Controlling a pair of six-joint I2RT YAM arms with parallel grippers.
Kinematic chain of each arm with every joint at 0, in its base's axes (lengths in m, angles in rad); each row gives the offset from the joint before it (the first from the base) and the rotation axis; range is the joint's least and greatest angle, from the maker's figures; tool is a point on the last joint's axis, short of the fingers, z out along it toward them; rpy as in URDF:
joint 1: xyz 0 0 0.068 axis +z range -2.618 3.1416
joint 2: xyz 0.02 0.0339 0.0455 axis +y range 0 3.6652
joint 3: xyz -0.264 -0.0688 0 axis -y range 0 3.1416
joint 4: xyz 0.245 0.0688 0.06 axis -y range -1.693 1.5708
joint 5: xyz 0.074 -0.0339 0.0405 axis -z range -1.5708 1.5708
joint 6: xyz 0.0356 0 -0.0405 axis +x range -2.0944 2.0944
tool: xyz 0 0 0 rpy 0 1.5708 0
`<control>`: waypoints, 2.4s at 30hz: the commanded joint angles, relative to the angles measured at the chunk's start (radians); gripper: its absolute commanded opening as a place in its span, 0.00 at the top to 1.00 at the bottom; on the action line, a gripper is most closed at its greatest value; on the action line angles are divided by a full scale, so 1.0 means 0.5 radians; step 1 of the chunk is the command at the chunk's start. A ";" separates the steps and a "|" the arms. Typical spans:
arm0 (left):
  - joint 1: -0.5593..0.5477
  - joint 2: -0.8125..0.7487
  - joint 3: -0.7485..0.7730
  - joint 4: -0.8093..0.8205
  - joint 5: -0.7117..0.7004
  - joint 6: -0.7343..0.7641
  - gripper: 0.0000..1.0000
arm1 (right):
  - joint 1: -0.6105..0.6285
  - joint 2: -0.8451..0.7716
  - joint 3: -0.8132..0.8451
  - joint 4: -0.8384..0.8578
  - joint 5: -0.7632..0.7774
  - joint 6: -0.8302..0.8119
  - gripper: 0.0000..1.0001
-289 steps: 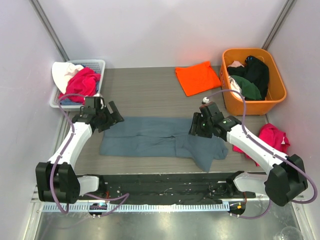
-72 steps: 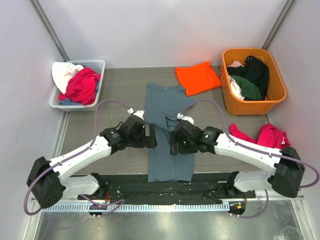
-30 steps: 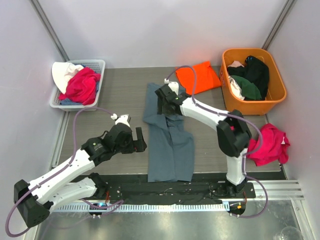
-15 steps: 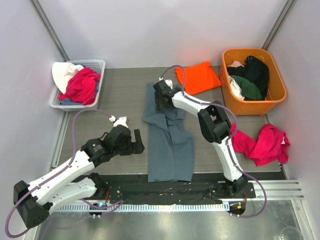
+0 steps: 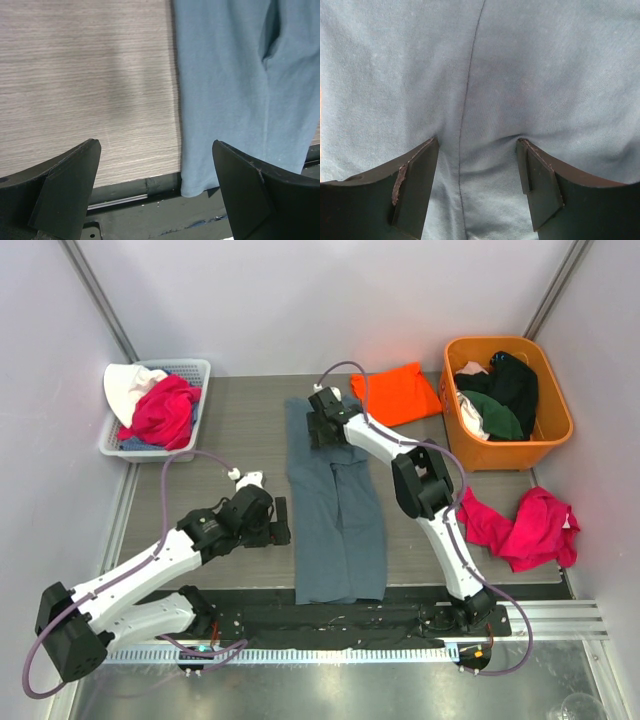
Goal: Fold and stack the t-shirts
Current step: Fold the tshirt
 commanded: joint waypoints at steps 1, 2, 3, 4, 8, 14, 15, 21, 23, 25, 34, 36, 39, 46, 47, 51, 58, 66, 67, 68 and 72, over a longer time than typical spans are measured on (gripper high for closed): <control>0.007 0.015 0.121 0.047 -0.053 0.041 0.00 | -0.057 0.193 0.204 -0.098 -0.051 -0.050 0.28; 0.010 0.009 0.121 0.040 -0.057 0.041 0.00 | -0.072 0.239 0.253 -0.111 -0.051 -0.053 0.27; 0.007 0.006 0.121 0.034 -0.057 0.041 0.00 | -0.082 0.261 0.299 -0.120 -0.051 -0.068 0.27; 0.010 0.000 0.121 0.031 -0.060 0.041 0.00 | -0.091 0.279 0.388 -0.141 -0.054 -0.074 0.27; 0.007 -0.027 0.109 0.010 -0.069 0.026 0.00 | -0.112 0.261 0.484 -0.138 -0.115 -0.126 0.27; 0.007 -0.070 0.087 0.031 -0.054 -0.008 0.00 | -0.103 -0.186 0.224 0.006 -0.256 -0.093 0.27; 0.007 -0.074 0.084 0.034 -0.053 -0.011 0.00 | -0.100 -0.321 0.114 0.021 -0.256 -0.084 0.27; 0.007 -0.110 0.084 0.059 -0.038 -0.023 0.00 | -0.008 -0.769 -0.389 0.037 -0.244 0.008 0.26; 0.007 -0.123 0.084 0.056 -0.038 -0.023 0.00 | 0.050 -0.914 -0.537 0.033 -0.214 0.072 0.26; 0.010 -0.147 0.081 0.053 -0.035 -0.030 0.00 | 0.096 -0.978 -0.749 0.030 -0.189 0.103 0.26; 0.007 -0.294 0.032 -0.012 -0.035 -0.082 0.00 | 0.317 -1.055 -1.234 0.208 -0.002 0.300 0.26; 0.010 -0.325 0.020 -0.036 -0.038 -0.094 0.00 | 0.326 -1.016 -1.271 0.236 0.053 0.315 0.26; 0.007 -0.389 0.001 -0.082 -0.060 -0.109 0.00 | 0.336 -0.979 -1.307 0.248 0.075 0.318 0.26; 0.007 -0.518 -0.063 -0.159 -0.075 -0.155 0.00 | 0.388 -1.000 -1.470 0.285 0.041 0.376 0.26; 0.007 -0.537 -0.066 -0.162 -0.078 -0.168 0.00 | 0.397 -1.006 -1.534 0.297 0.029 0.389 0.26; 0.007 -0.580 -0.078 -0.193 -0.081 -0.180 0.00 | 0.473 -1.052 -1.700 0.328 0.014 0.475 0.26; 0.007 -0.620 -0.063 -0.223 -0.087 -0.183 0.00 | 0.710 -1.199 -1.952 0.251 0.069 0.735 0.26; 0.007 -0.702 -0.051 -0.285 -0.093 -0.211 0.00 | 1.118 -1.426 -2.145 0.040 0.136 1.186 0.26; 0.007 -0.712 -0.054 -0.291 -0.093 -0.217 0.00 | 1.164 -1.442 -2.148 -0.015 0.148 1.232 0.26; 0.007 -0.721 -0.057 -0.306 -0.093 -0.223 0.00 | 1.200 -1.460 -2.145 -0.046 0.179 1.269 0.26; 0.007 -0.782 -0.057 -0.340 -0.081 -0.257 0.00 | 1.366 -1.524 -2.118 -0.196 0.234 1.413 0.26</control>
